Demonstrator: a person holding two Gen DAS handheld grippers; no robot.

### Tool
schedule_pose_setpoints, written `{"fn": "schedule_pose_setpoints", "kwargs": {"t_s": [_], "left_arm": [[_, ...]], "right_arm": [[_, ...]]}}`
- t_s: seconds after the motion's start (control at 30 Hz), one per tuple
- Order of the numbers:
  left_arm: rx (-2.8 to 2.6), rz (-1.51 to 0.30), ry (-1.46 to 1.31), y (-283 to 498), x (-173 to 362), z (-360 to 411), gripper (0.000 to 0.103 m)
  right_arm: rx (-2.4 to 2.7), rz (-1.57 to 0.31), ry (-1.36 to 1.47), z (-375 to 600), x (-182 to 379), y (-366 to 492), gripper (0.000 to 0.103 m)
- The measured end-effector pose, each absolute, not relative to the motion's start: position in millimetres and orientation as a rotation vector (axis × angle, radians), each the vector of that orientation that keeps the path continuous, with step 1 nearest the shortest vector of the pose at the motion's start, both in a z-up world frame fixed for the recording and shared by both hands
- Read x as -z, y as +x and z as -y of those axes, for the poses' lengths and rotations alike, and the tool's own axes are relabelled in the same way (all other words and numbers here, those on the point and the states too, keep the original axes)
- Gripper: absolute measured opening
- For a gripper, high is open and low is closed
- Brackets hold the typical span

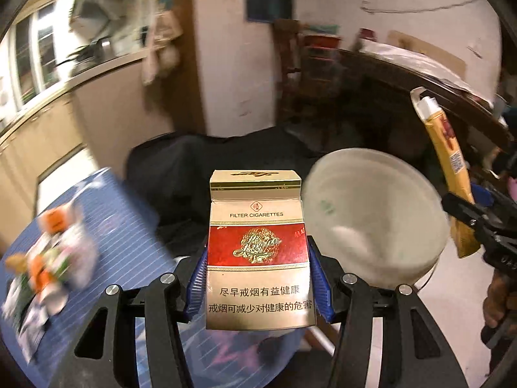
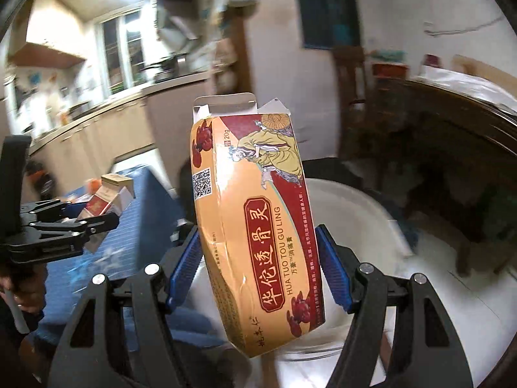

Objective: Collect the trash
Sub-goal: 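Carry both boxes over the white bucket and open both tools, then move both tools back toward the table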

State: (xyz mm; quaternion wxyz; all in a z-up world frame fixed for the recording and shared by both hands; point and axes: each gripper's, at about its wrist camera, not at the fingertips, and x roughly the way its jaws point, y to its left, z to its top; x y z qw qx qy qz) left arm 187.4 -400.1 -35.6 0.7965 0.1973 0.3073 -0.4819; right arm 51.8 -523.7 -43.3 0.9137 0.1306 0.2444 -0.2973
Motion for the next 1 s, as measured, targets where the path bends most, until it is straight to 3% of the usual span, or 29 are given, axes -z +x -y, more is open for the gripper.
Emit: {"fn": "schedule_pose_setpoints", "kwargs": {"t_s": [0.37,0.6,0.7,1.0], "left_arm": [[1.211,-0.738,0.486,164,62,538,0.057],[1.221,-0.752,0.525,163,78,548,0.059],[1.221,-0.731,0.513,165,76,544,0.073],[1.19,-0.708,0.495,172,67,531,0.073]], "right_arm": [[0.726,-0.592,0.318,583,74,41,0.066],[0.715,-0.612,0.33,595,81,41,0.066],[0.693,-0.602,0.343,598,83,39,0.067],[0.682,-0.57,0.371,598,81,33,0.067]]}}
